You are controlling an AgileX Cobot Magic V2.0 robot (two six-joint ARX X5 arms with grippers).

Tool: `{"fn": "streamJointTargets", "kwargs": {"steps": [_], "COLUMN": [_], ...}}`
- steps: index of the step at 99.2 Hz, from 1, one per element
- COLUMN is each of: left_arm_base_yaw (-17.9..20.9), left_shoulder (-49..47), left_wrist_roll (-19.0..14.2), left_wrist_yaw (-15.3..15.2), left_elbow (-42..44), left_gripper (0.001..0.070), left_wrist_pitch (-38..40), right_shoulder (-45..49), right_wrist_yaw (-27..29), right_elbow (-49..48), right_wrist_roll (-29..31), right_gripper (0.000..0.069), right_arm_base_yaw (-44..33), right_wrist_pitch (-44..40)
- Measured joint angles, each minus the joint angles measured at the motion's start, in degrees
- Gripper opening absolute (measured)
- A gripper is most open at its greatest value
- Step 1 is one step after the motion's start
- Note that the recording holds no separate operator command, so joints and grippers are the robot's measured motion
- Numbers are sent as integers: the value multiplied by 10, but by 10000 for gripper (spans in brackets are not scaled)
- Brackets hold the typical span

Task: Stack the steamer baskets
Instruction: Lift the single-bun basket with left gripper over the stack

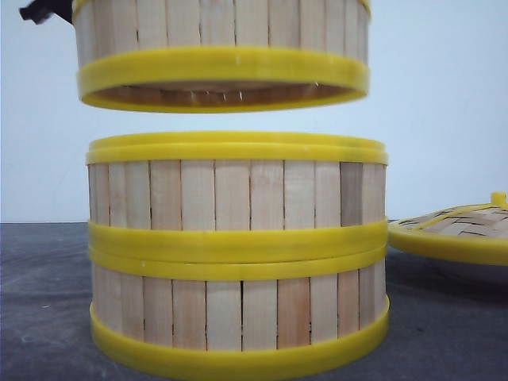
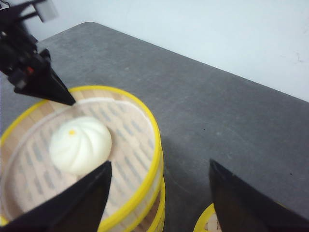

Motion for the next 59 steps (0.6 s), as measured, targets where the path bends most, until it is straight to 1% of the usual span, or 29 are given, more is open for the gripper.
{"fn": "streamJointTargets", "kwargs": {"steps": [19,59], "left_arm_base_yaw": [-11,-14], "left_shoulder": [21,51], "left_wrist_roll": [7,9], "left_wrist_yaw": [-9,-10], "left_elbow": [0,-1], "left_gripper": [32,32], "left_wrist_pitch": [0,0], "right_shoulder": [0,0], "right_wrist_yaw": [9,17], "right_elbow": [0,0], "right_wrist_roll": [0,0], "right_gripper": [394,394], "right_arm_base_yaw": [0,0], "right_wrist_pitch": [-3,-3]}}
